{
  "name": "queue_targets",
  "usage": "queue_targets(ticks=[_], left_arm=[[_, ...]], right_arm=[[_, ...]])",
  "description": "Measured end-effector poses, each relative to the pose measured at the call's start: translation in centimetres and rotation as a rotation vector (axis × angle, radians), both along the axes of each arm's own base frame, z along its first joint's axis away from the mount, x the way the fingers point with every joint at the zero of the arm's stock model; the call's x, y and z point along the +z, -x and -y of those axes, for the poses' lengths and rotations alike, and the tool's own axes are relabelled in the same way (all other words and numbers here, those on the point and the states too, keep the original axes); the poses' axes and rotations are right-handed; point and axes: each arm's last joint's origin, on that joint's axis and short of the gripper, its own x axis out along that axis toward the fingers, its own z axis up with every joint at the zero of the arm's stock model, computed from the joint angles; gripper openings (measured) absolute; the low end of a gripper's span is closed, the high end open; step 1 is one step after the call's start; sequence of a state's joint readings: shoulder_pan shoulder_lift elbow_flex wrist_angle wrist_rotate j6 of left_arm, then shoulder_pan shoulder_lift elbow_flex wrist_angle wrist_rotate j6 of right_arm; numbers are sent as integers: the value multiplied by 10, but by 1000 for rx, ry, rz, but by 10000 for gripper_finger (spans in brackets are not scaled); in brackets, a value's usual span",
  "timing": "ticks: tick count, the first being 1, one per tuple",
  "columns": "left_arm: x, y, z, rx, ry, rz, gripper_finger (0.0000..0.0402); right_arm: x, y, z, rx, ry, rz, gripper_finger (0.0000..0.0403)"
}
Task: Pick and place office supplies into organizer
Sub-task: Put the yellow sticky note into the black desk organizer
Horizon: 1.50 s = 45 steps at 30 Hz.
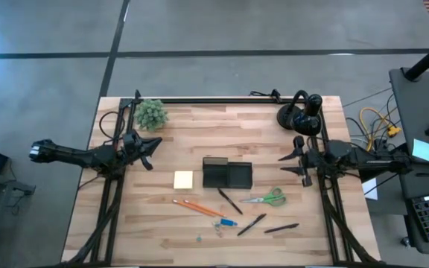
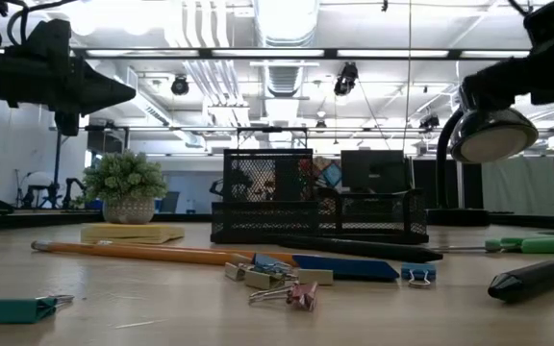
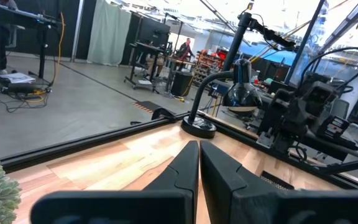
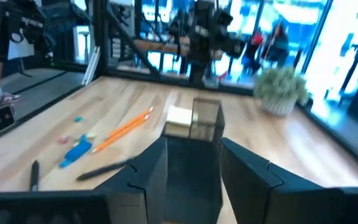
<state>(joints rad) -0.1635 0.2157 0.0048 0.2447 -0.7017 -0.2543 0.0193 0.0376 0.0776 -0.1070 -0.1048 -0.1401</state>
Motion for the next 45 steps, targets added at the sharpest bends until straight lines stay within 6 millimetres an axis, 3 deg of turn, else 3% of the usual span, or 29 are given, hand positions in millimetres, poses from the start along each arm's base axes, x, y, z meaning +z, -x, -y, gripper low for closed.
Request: queue_targets(ticks=[5, 12, 20, 23, 29, 38, 45], left_arm=[[0, 0, 0, 2, 0, 0, 0], [0, 0, 0, 3, 0, 0, 0], [0, 0, 0, 3, 0, 0, 0], [1, 0, 0, 2, 22, 27, 0], [18, 3, -1, -38, 579, 531, 0], [24, 10, -7, 194, 603, 686, 0], [32, 15, -9, 269, 599, 771, 0]], right_arm=[[0, 0, 0, -4, -57, -4, 134], [9, -1, 1, -50, -736, 15, 134], [38, -3, 9, -190, -932, 395, 134], [45, -6, 11, -220, -974, 490, 134], [65, -17, 12, -173, -1007, 651, 134], [107, -44, 13, -240, -957, 686, 134], [131, -85, 11, -290, -898, 427, 134]])
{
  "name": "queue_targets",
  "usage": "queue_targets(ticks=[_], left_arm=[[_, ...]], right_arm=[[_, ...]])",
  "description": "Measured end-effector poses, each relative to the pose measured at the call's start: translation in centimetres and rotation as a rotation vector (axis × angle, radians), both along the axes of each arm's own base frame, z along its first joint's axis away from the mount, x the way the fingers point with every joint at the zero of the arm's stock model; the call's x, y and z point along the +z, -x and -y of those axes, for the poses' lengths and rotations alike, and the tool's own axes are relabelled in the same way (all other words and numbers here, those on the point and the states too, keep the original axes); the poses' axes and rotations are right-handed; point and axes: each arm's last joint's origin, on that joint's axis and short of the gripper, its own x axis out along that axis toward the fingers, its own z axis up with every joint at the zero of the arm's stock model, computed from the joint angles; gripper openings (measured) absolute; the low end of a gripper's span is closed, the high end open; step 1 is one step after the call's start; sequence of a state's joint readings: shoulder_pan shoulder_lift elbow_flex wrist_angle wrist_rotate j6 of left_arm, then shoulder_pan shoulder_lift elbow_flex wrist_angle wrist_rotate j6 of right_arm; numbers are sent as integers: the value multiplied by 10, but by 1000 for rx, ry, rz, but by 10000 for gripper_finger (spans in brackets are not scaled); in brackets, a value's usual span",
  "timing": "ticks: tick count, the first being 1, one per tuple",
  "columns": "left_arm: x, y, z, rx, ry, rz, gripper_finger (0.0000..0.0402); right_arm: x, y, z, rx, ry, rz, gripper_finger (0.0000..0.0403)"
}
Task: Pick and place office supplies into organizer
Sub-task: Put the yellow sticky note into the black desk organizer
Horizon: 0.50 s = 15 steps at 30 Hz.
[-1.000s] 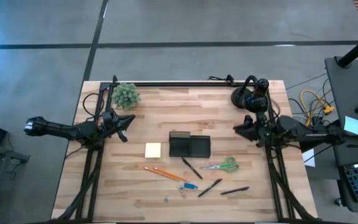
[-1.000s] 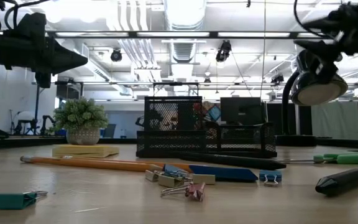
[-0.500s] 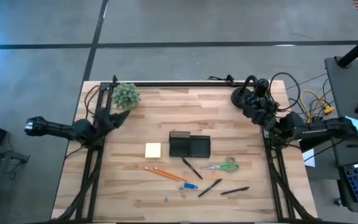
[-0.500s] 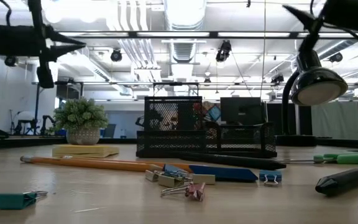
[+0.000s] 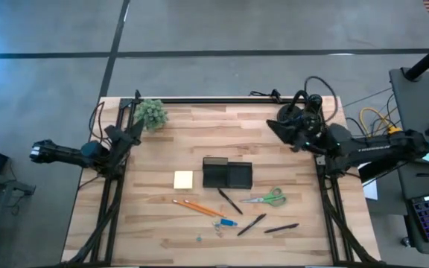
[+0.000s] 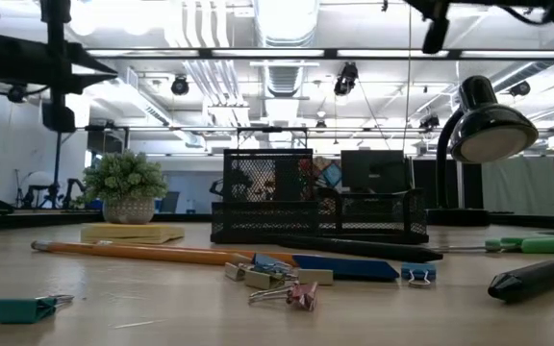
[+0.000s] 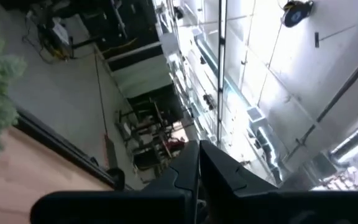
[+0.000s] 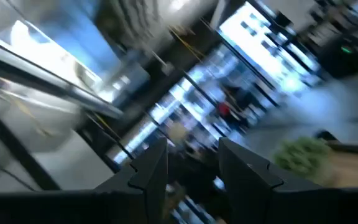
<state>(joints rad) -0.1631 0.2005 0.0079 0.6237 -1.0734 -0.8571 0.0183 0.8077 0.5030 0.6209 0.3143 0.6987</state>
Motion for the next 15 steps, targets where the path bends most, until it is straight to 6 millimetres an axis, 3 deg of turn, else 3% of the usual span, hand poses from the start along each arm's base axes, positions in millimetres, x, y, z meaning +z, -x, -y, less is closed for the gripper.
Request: queue_targets(ticks=[4, 9, 15], left_arm=[[6, 1, 0, -22, -48, -7, 0], [21, -6, 8, -271, -318, -75, 0], [27, -24, 17, -473, -346, -171, 0]], right_arm=[[14, -16, 2, -8, -10, -249, 134], [32, -23, 3, -19, -26, -633, 135], [39, -36, -3, 78, -109, -1018, 135]])
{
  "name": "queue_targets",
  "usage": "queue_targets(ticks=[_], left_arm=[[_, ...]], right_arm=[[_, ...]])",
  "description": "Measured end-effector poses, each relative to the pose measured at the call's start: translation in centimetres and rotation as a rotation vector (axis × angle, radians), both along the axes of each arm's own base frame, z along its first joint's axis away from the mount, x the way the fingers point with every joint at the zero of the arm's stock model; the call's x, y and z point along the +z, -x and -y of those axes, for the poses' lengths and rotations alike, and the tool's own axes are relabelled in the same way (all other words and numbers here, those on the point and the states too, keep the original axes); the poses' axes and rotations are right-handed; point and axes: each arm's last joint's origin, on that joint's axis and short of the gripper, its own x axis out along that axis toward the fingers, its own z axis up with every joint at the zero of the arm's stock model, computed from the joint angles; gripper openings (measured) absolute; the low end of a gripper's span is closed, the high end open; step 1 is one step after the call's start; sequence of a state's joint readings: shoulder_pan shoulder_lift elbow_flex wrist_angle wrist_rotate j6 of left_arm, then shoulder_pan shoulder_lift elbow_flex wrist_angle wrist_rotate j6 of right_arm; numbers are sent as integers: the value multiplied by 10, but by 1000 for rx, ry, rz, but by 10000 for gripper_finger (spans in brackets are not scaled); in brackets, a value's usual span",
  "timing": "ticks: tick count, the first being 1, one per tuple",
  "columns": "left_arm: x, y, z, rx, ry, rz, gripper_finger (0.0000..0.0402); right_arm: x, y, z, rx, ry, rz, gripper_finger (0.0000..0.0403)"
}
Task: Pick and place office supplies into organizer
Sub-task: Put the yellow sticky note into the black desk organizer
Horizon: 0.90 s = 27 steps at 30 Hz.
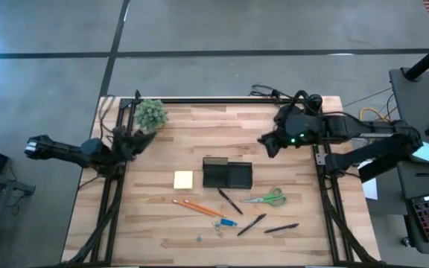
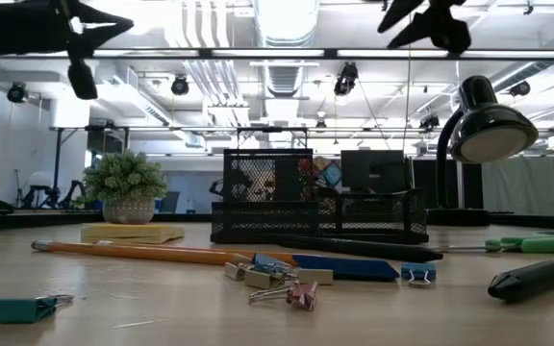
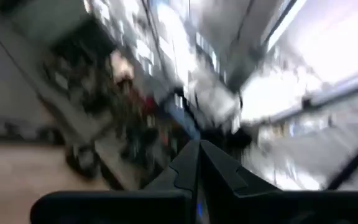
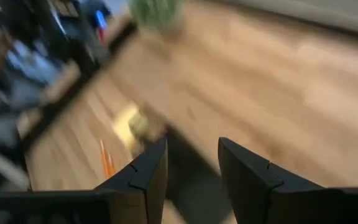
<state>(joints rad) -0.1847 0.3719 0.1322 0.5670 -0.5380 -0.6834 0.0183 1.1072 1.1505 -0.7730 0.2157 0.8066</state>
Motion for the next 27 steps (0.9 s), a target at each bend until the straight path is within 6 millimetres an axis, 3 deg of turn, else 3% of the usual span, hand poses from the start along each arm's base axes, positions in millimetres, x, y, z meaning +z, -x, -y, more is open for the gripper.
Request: queue_targets(ticks=[4, 11, 18, 23, 27], left_arm=[[19, -18, 13, -198, -26, -122, 0], [33, -52, 39, -314, -96, -594, 0], [16, -54, 59, -416, 79, -997, 0], [12, -55, 81, -497, 77, -1025, 1], [-1, -53, 95, -526, 67, -1097, 25]], right_arm=[[-9, -16, -19, 107, -35, -233, 134], [-28, -26, -55, 164, -31, -579, 134], [-43, -25, -64, 72, -104, -638, 134], [-45, -24, -69, 48, -123, -636, 138], [-50, -27, -75, 81, -102, -645, 166]])
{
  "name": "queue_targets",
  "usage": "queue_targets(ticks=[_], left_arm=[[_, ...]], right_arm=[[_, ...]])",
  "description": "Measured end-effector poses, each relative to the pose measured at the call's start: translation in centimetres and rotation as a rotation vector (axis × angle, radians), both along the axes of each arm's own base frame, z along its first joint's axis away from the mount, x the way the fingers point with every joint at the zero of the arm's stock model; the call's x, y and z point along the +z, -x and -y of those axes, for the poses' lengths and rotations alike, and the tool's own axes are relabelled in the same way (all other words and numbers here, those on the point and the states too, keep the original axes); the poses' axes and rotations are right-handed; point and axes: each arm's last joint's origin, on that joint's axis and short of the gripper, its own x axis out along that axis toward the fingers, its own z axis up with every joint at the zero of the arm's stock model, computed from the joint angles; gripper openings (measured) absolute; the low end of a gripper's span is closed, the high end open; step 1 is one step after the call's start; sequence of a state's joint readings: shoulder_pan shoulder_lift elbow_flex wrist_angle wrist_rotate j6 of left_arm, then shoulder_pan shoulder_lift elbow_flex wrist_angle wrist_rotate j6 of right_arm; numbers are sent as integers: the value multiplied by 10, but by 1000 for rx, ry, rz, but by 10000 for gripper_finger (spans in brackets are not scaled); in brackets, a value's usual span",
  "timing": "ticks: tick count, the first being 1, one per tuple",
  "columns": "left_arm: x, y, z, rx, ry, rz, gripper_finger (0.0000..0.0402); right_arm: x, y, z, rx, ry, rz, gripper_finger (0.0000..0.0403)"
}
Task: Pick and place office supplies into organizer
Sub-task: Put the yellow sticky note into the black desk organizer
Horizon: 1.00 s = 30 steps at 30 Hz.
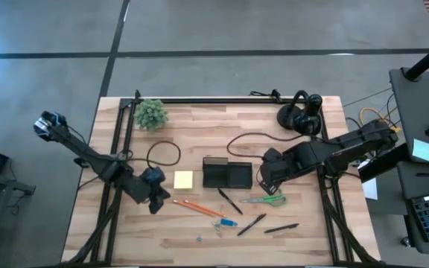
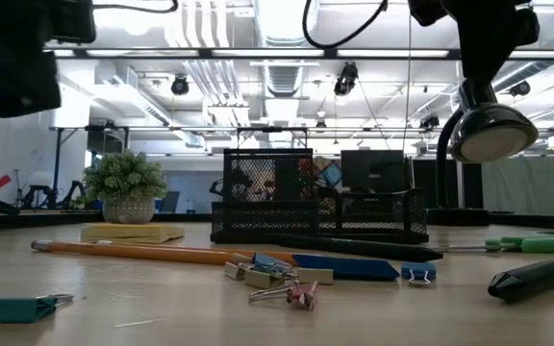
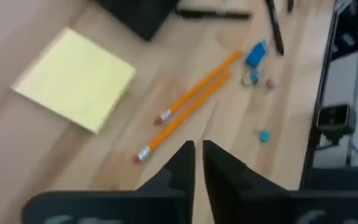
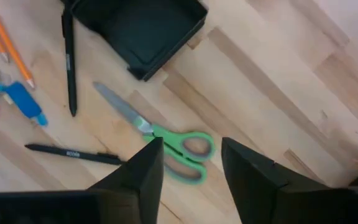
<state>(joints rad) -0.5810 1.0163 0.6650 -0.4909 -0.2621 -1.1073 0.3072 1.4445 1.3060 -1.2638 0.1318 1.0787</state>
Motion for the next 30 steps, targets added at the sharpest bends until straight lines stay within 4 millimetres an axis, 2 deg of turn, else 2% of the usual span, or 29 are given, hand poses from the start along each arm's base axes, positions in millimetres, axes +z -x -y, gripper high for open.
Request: queue_targets(ticks=[4, 7, 11, 14, 16, 22, 25, 30], left_arm=[[-11, -2, 6, 17, -9, -45, 63], [-19, -7, 7, 38, -92, -51, 75], [-32, -13, 8, -41, -326, -60, 77], [-41, -19, 8, -90, -474, -79, 77], [-43, -24, 1, -54, -460, -100, 77], [-39, -30, -30, 2, -251, -159, 77], [-32, -31, -51, 85, -209, -139, 77], [-30, -37, -84, 113, -66, -163, 77]], right_arm=[[-6, -10, -4, 31, 17, 26, 209], [-12, -17, -4, 69, 75, 20, 236], [-12, -21, -3, 109, 168, 30, 259], [-8, -24, -1, 102, 169, 55, 265], [-1, -26, 1, 94, 152, 97, 266], [21, -32, 9, 107, 111, 254, 259], [26, -39, 14, 144, 86, 316, 258], [27, -50, 28, 146, 42, 365, 254]])
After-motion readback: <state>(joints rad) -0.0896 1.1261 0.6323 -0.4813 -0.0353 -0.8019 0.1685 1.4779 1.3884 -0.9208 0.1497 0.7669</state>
